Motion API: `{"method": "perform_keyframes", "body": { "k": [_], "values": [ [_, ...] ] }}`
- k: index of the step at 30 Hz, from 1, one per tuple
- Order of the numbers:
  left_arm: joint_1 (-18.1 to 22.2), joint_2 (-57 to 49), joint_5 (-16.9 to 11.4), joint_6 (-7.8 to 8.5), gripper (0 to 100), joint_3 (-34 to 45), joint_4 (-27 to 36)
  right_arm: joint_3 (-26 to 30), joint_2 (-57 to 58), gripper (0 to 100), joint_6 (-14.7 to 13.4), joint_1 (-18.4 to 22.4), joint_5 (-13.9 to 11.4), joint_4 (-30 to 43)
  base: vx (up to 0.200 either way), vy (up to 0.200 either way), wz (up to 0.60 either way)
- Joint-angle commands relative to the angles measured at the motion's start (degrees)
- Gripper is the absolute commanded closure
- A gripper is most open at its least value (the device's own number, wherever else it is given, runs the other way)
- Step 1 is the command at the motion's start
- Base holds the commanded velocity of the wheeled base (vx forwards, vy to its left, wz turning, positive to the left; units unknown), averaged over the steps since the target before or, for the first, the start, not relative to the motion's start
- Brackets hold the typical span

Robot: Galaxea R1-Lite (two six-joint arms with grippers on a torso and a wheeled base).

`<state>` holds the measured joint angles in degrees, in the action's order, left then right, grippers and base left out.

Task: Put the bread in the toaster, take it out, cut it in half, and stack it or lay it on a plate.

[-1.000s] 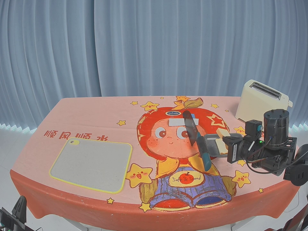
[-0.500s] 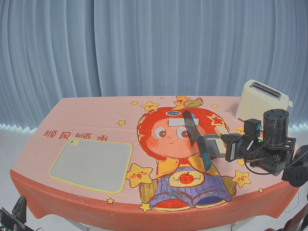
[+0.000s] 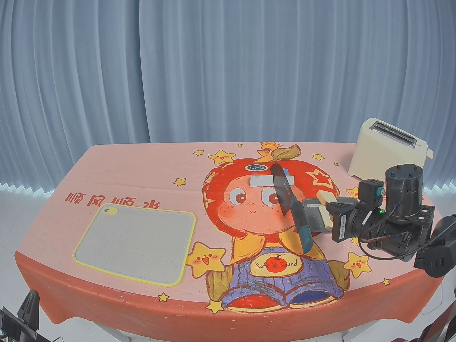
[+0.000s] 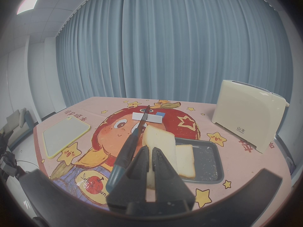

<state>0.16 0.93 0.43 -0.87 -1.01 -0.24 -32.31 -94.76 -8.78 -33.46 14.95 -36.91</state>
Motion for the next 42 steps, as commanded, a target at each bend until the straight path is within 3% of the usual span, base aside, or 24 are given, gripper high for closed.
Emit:
{"method": "perform_keyframes", "body": {
  "k": [1, 32, 37, 42],
  "values": [
    [0.02, -0.49, 0.01, -0.01, 100, 1.01, -0.02, -0.04, -0.08, 100, -0.01, 0.06, 0.08, 0.00, 0.000, 0.000, 0.00],
    [0.02, -0.49, 0.01, -0.01, 100, 1.01, -0.02, -0.21, -1.57, 100, -0.19, 0.33, 0.17, 0.09, 0.000, 0.000, 0.00],
    [0.11, -0.49, 0.01, -0.01, 100, 1.01, -0.02, -0.48, -2.27, 100, -0.45, 0.24, 3.07, 0.00, 0.000, 0.000, 0.00],
    [0.02, -0.49, 0.01, -0.01, 100, 1.01, -0.02, -0.65, -2.63, 100, -0.54, 0.33, 3.16, 0.00, 0.000, 0.000, 0.00]
  ]
}}
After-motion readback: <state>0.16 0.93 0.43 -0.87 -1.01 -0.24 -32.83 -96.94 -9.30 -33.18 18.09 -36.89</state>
